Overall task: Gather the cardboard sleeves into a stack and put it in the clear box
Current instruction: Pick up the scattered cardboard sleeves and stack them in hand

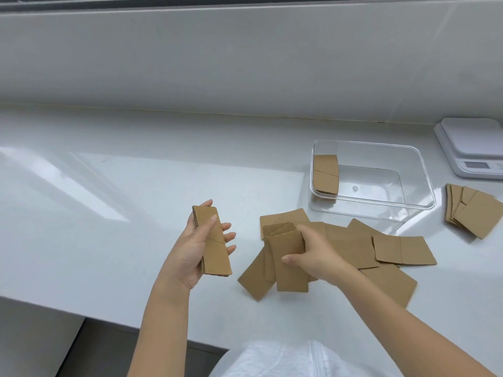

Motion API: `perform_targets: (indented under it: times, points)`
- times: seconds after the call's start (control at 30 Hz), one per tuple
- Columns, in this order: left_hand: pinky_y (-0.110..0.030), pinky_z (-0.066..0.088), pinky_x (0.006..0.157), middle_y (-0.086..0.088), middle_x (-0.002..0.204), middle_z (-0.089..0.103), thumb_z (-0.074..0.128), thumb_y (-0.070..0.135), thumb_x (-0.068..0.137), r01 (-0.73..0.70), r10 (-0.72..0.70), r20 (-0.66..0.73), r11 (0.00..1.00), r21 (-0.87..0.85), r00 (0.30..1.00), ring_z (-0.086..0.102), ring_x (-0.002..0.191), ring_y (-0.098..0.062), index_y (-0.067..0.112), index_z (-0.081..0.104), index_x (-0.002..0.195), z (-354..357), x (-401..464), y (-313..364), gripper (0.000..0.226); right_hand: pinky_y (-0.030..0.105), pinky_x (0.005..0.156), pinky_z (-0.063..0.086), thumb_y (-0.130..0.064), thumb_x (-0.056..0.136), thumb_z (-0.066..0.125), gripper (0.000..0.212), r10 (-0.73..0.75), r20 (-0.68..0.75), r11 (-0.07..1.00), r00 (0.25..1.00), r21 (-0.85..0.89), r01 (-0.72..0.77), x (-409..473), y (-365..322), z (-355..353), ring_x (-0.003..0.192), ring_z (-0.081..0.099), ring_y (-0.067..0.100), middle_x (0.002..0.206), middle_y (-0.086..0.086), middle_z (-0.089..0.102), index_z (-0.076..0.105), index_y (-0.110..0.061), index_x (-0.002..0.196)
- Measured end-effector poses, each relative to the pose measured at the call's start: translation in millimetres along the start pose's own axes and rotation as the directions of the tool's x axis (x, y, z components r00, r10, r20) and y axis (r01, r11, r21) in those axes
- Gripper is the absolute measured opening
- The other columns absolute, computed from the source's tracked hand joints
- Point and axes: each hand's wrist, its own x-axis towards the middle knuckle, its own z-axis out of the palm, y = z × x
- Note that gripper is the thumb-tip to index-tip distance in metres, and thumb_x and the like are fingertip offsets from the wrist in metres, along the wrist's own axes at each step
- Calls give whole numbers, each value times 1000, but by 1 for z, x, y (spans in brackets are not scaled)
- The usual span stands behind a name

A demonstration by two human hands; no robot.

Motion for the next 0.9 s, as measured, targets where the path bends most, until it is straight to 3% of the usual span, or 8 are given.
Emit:
perform_targets:
  times: [0.2,0.3,0.4,0.47,0.53,0.63,0.73,0.9]
  points:
    - [-35,59,66,-14,111,64,61,49,74,-11,1,103,995,99,995,72,87,-22,47,60,116,18,0,1,42,34,84,56,-4,73,77,39,-184,61,975,981,135,174,-12,-34,-61,94,65,15,101,1,69,62,-20,105]
    - [-43,58,70,-5,120,67,45,65,77,13,-79,278,973,232,957,69,100,-25,52,50,123,39,1,-4,48,35,86,56,0,71,77,45,-290,92,924,953,285,254,-24,-49,-75,96,65,18,105,7,69,61,-13,111]
    - [-34,57,56,9,105,74,33,80,69,34,-185,463,949,315,867,72,85,-17,49,49,125,56,-4,-7,66,43,90,54,-11,63,77,50,-309,53,918,949,277,284,-31,-54,-71,101,66,27,109,13,68,61,-12,110]
    - [-31,56,55,4,101,74,48,79,65,19,-177,511,954,300,841,71,82,-19,37,52,126,65,-7,-8,75,41,89,55,-14,61,76,44,-314,16,911,949,288,296,-35,-52,-68,96,66,21,101,5,70,63,-21,103]
    - [-32,57,63,3,104,74,67,59,71,1,-141,502,963,270,853,71,89,-19,25,50,128,70,-8,-8,69,37,87,55,-14,62,77,40,-333,-18,889,943,327,321,-38,-46,-67,94,65,16,96,-3,70,64,-28,97]
    - [-26,55,59,8,101,75,63,35,83,-15,-105,453,967,253,885,72,86,-15,29,48,129,72,-11,-6,48,29,80,56,-4,70,77,42,-331,-106,871,938,347,347,-39,-40,-65,97,66,16,100,-2,70,62,-28,101]
    - [-30,54,56,9,113,71,56,41,86,-54,-32,425,981,189,905,70,84,-19,52,44,129,71,-15,-3,46,24,72,56,7,76,71,40,-266,-200,832,943,447,329,-42,-37,-67,89,67,13,95,-3,70,60,-23,101]
    - [-34,58,73,18,124,65,48,54,82,-59,27,410,996,66,912,64,112,-14,54,36,133,77,-20,-3,53,23,72,58,8,74,71,42,-252,-5,803,968,558,211,-54,-38,-58,90,69,14,100,5,72,61,-11,111]
